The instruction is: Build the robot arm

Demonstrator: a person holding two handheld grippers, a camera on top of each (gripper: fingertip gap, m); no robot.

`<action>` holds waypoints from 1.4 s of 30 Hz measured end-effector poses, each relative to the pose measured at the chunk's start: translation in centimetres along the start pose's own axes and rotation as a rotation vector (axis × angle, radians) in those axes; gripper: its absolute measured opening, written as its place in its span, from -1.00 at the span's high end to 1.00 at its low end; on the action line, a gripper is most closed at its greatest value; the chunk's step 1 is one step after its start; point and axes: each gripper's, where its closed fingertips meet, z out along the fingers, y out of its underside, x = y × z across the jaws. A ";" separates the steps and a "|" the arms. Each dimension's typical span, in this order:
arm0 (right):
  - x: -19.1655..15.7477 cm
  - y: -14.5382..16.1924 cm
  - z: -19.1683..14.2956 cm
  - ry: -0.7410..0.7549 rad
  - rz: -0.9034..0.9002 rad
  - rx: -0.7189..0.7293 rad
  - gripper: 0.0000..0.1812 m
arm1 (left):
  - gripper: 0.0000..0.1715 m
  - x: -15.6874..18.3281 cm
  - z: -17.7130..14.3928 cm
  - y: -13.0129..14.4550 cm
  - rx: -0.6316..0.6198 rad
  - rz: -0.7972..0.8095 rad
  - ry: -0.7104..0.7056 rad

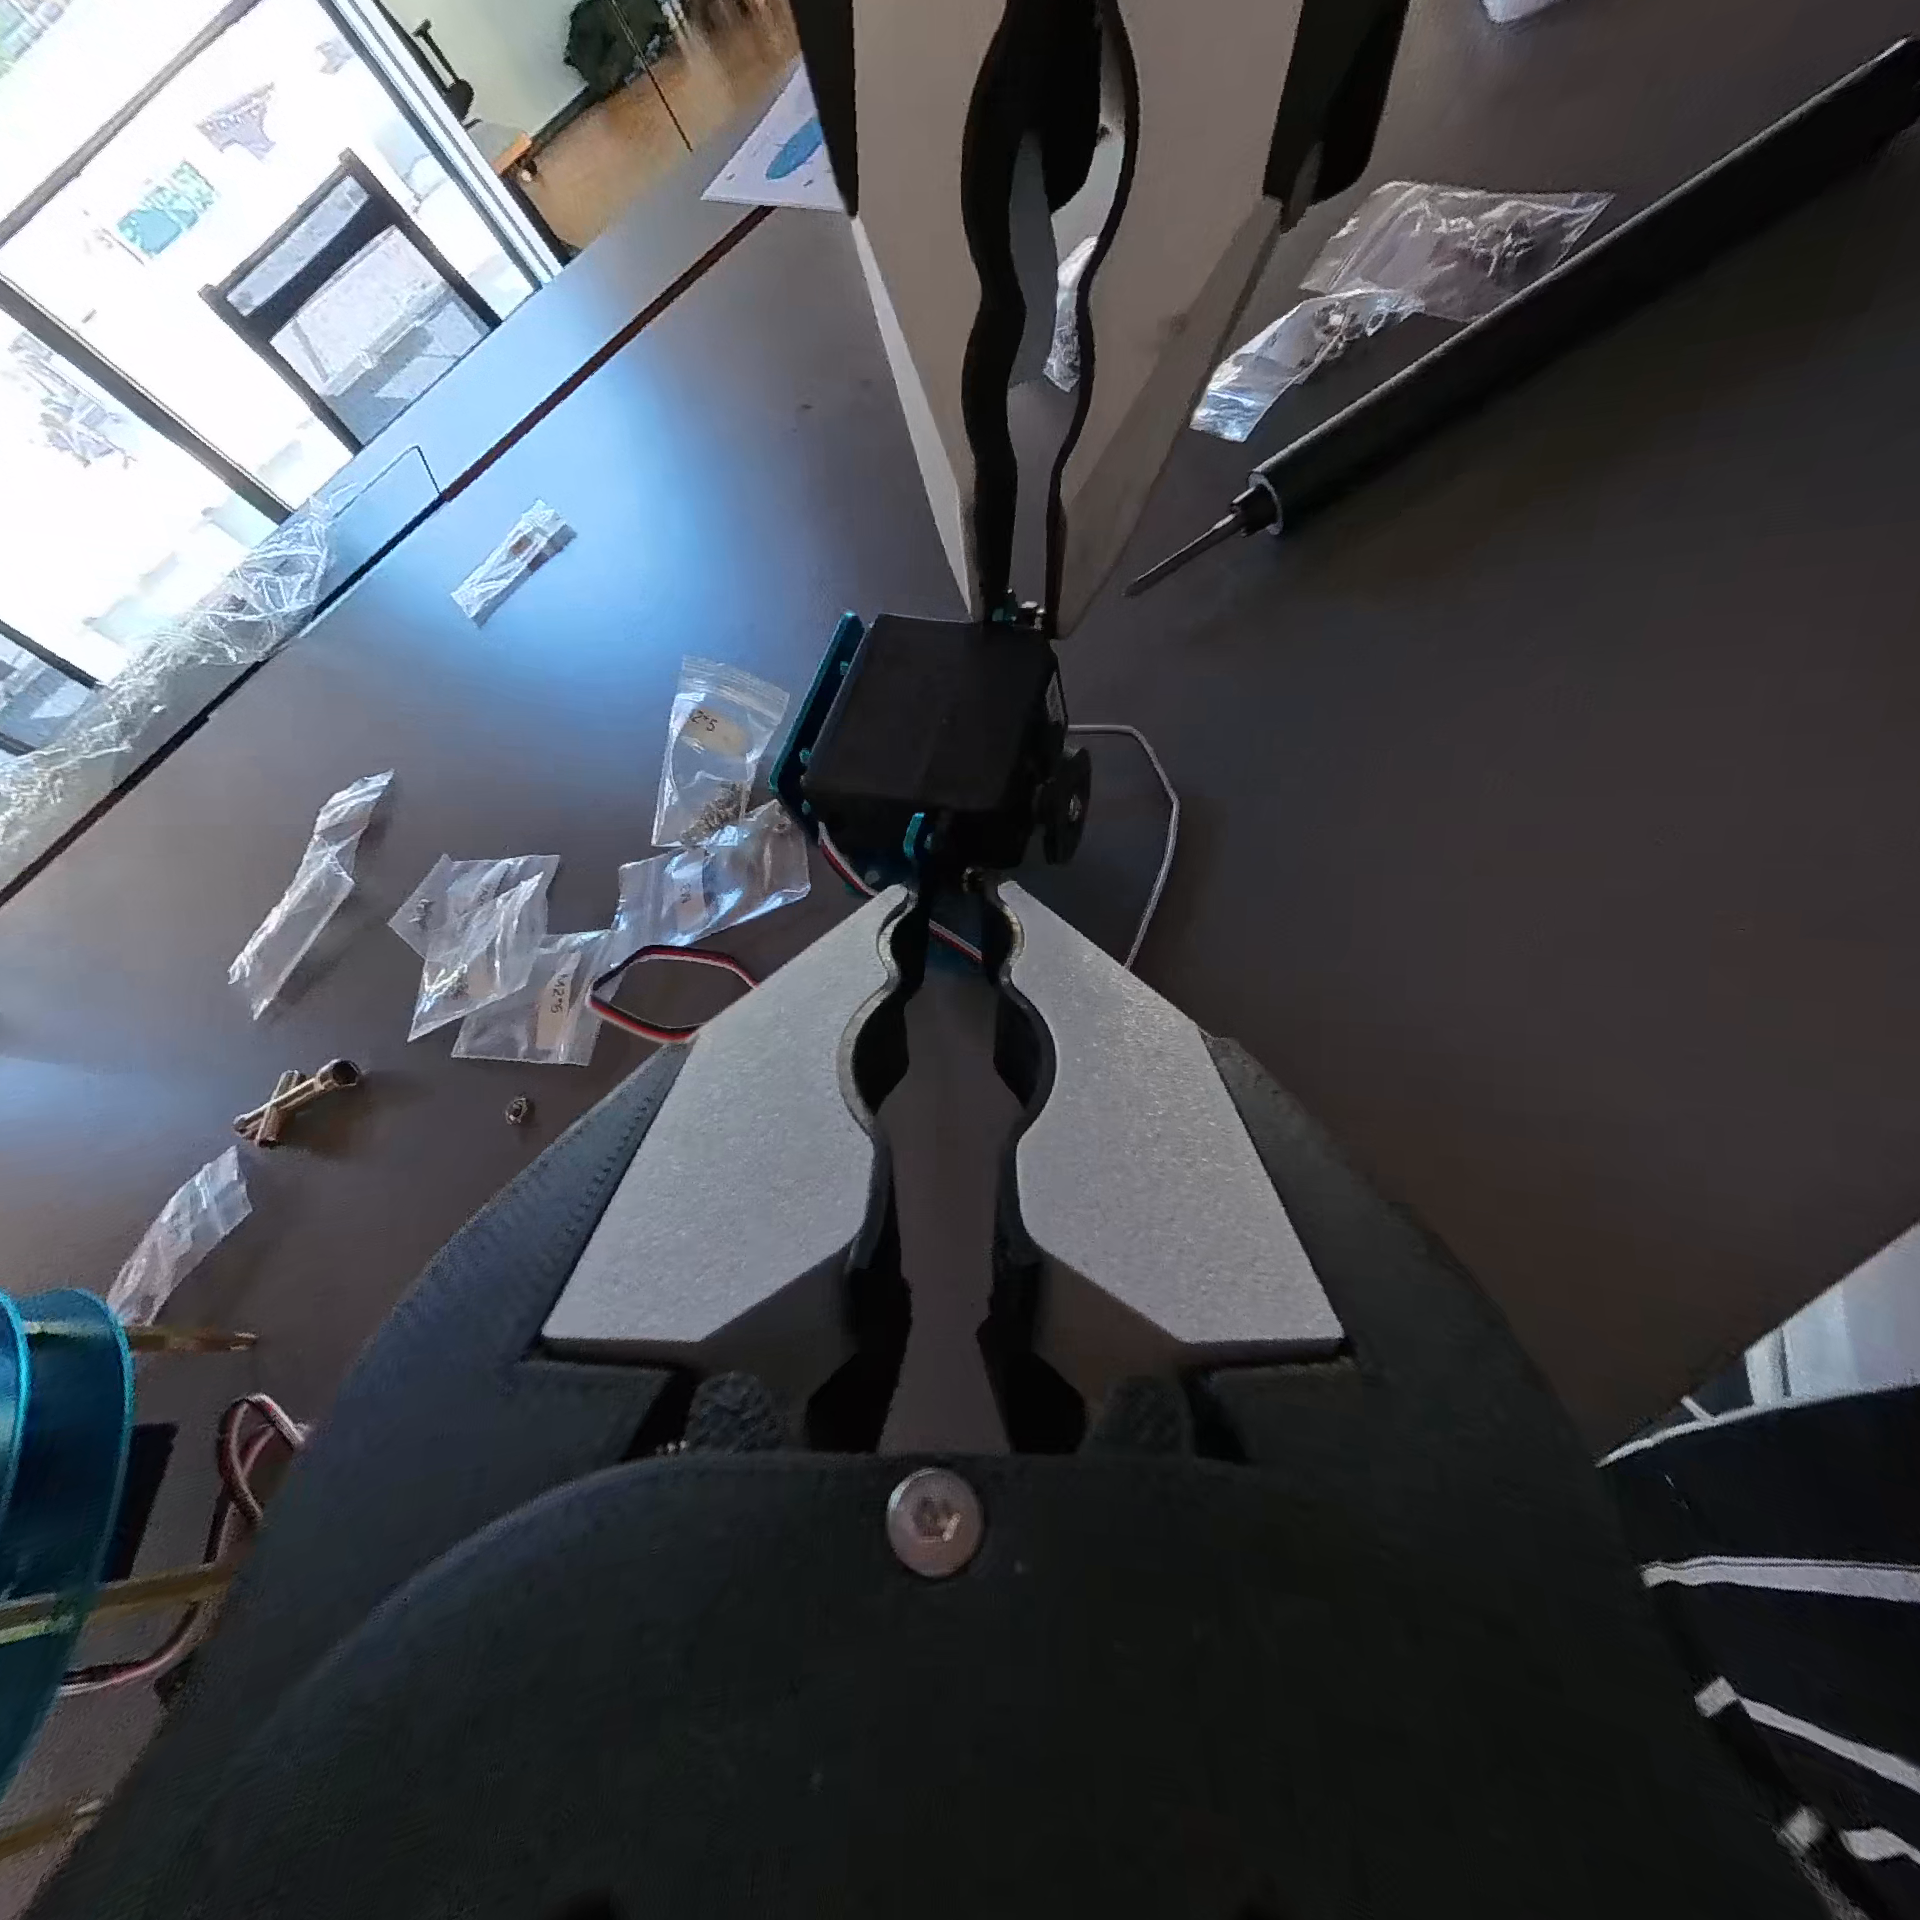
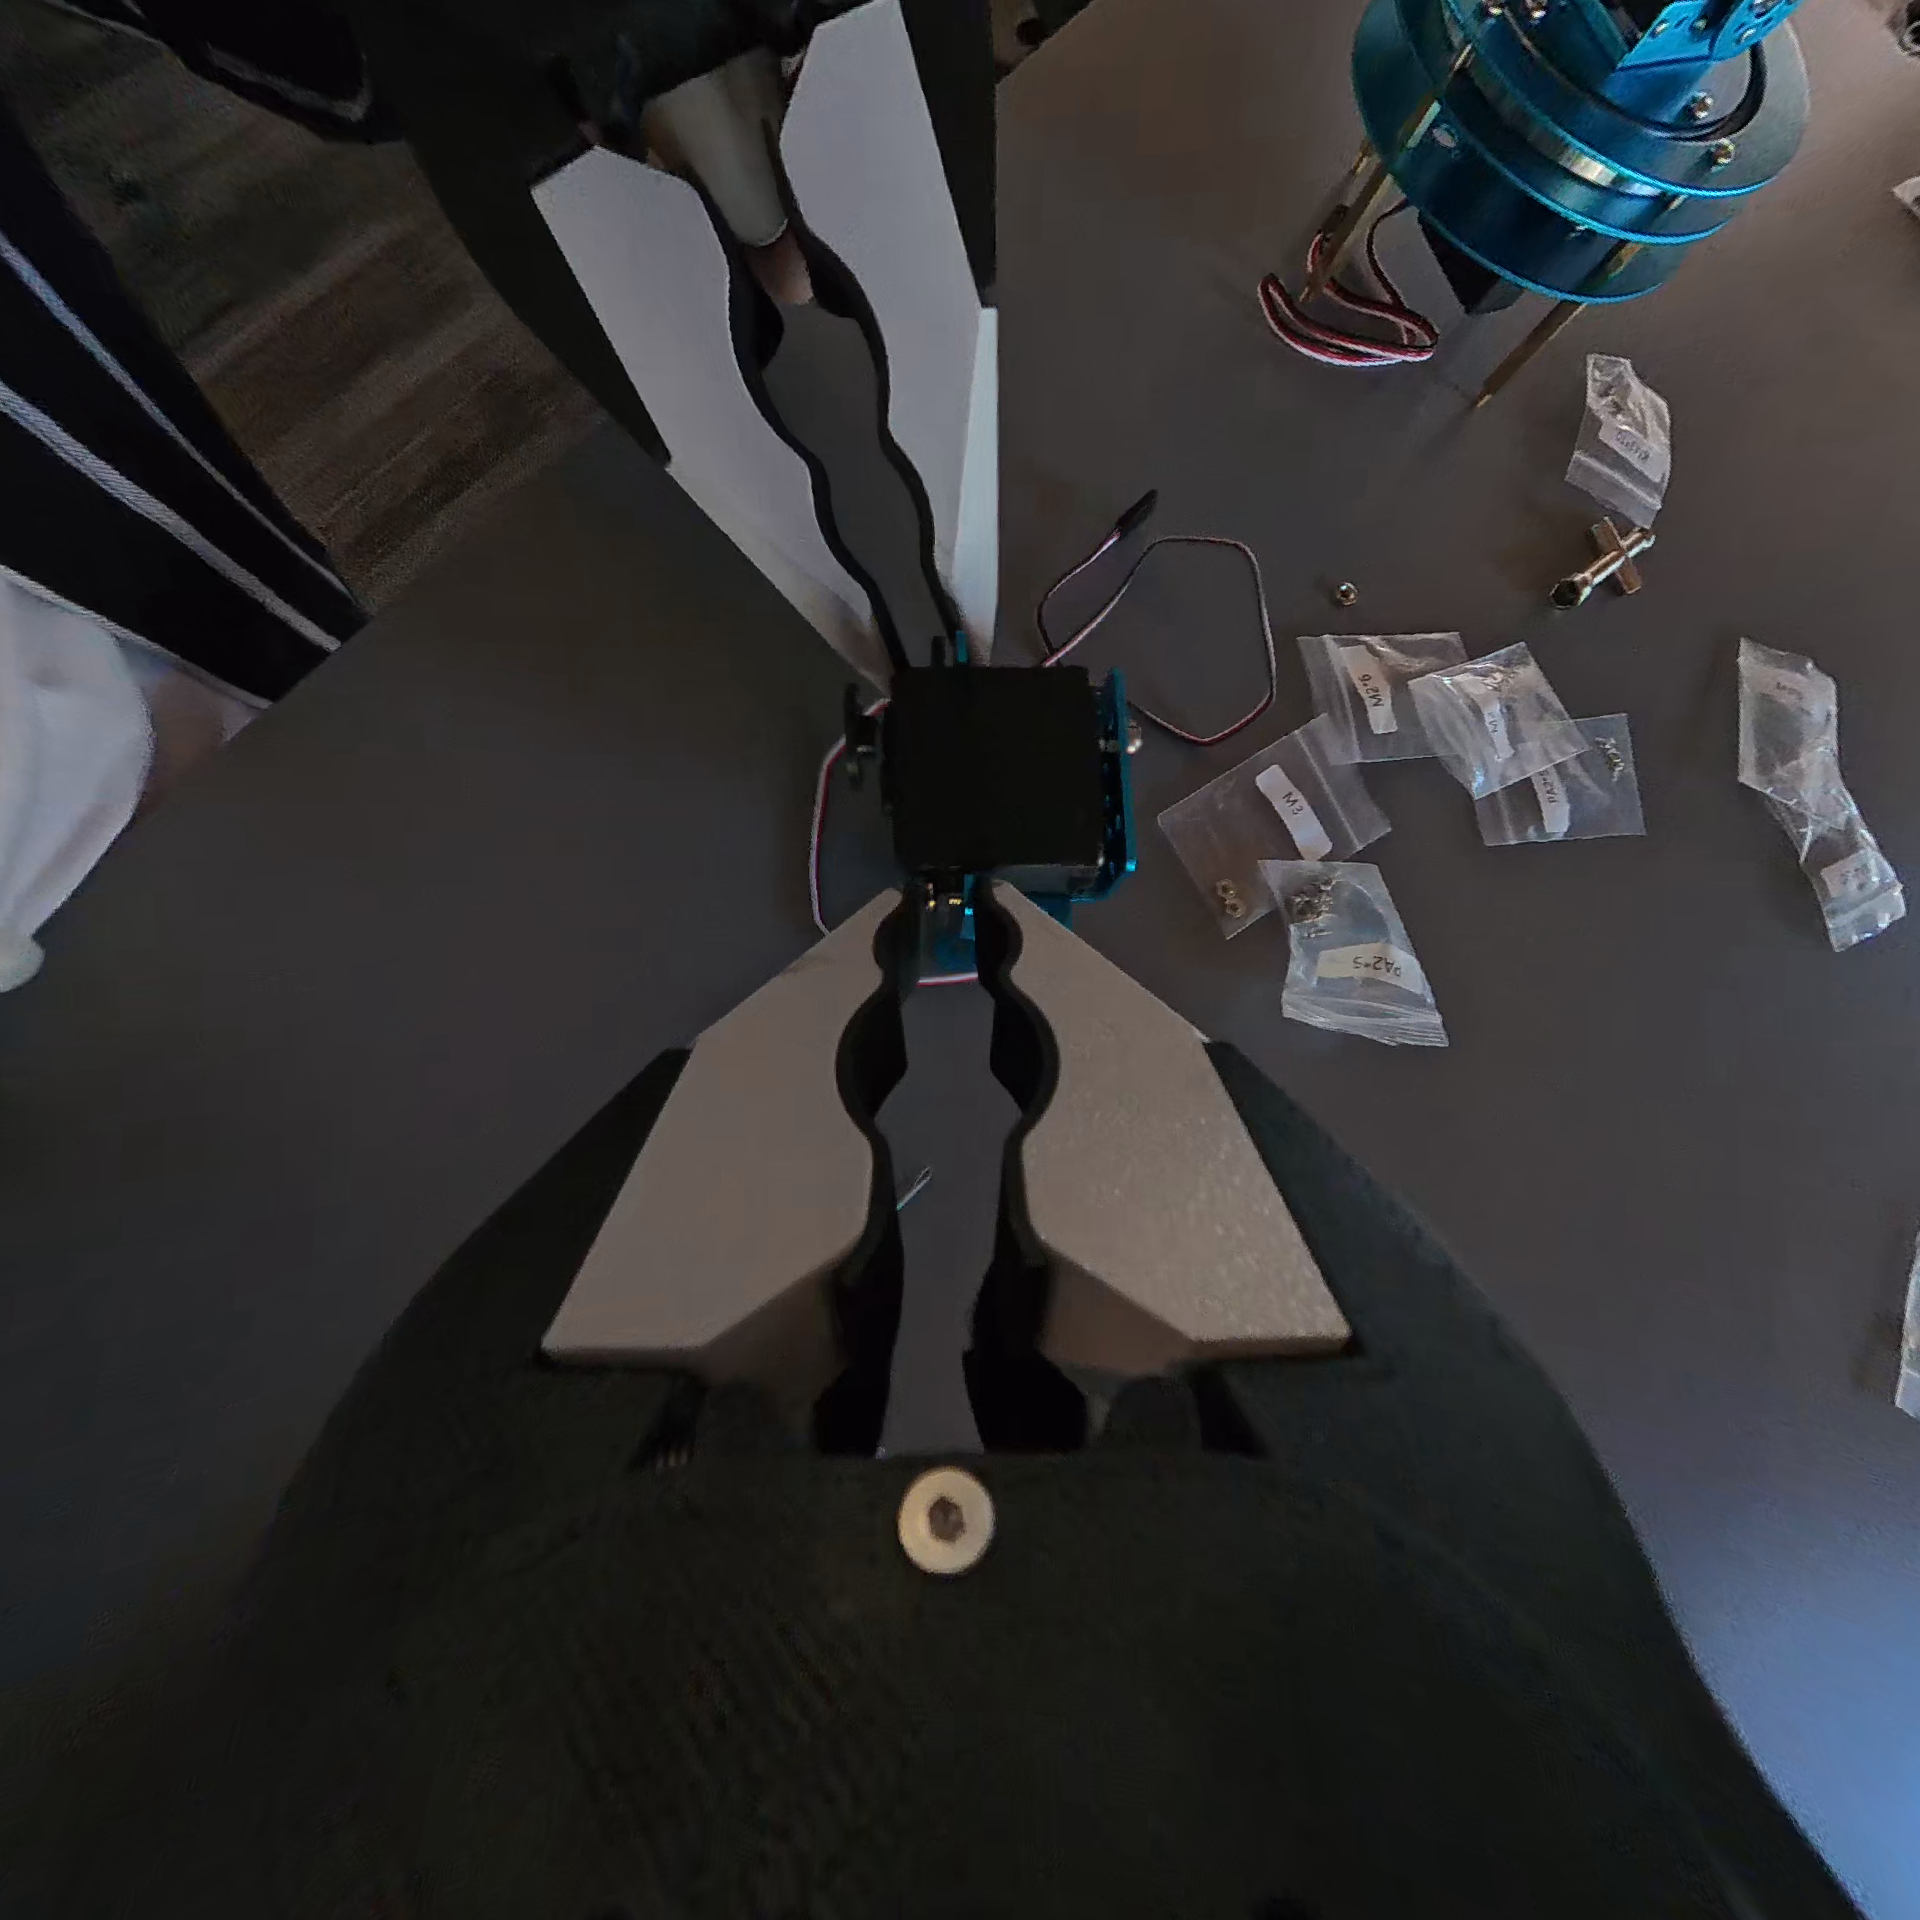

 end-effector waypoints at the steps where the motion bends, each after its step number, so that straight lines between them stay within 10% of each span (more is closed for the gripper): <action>1: 0.0 0.0 0.0 0.010 -0.004 0.002 0.91 | 0.91 0.0 0.1 0.0 0.001 0.006 -0.001; 42: 0.3 0.6 0.0 0.078 0.200 0.231 0.94 | 0.90 -0.3 0.5 -0.1 0.050 0.016 0.090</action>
